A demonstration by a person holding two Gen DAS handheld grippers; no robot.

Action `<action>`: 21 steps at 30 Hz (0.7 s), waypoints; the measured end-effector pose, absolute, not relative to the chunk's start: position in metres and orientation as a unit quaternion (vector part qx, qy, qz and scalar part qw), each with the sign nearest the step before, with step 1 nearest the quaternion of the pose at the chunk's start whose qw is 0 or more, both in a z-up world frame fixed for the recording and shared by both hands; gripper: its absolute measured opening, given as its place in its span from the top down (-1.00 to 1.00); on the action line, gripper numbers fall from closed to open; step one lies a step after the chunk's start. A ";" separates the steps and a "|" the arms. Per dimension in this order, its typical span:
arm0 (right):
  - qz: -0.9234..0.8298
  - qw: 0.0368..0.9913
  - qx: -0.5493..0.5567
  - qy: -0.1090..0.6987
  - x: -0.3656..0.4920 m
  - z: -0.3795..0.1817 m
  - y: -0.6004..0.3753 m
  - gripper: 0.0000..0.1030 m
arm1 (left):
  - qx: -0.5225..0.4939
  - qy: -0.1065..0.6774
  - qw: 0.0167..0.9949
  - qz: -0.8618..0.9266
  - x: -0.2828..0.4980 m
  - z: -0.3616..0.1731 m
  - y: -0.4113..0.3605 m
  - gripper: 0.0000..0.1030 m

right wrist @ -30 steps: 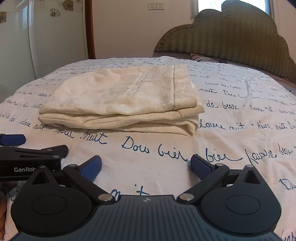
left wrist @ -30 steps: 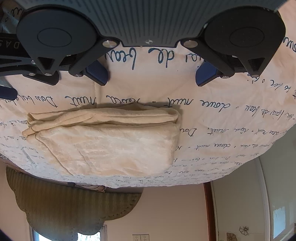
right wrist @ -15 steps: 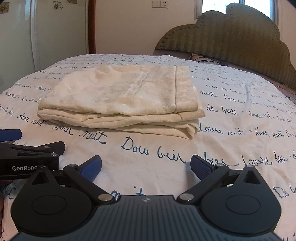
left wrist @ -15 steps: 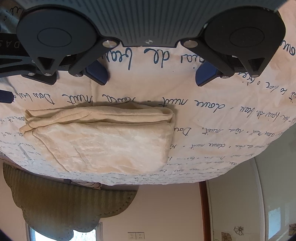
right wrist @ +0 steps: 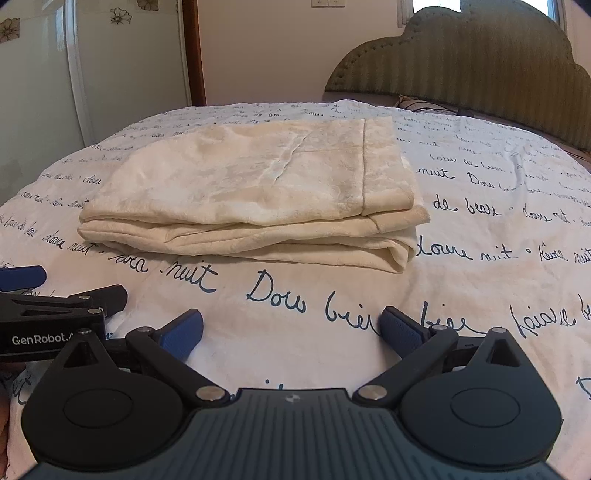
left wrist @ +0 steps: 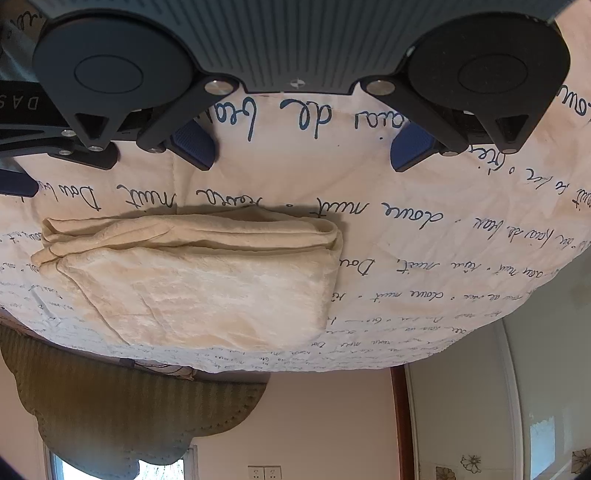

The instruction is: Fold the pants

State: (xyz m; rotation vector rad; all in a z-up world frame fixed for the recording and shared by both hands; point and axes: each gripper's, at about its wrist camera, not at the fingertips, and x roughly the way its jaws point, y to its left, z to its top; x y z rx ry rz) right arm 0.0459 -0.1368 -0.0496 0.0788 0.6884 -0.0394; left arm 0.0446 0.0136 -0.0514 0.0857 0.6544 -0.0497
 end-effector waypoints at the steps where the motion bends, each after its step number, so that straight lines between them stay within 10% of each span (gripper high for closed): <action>1: -0.019 0.940 0.039 0.338 0.046 -0.050 -0.137 -1.00 | 0.041 0.322 0.945 -0.025 0.044 -0.052 0.013 -1.00; 21: -0.030 0.915 0.042 0.399 0.063 -0.038 -0.134 -1.00 | 0.027 0.329 0.943 -0.030 0.047 -0.052 0.017 -1.00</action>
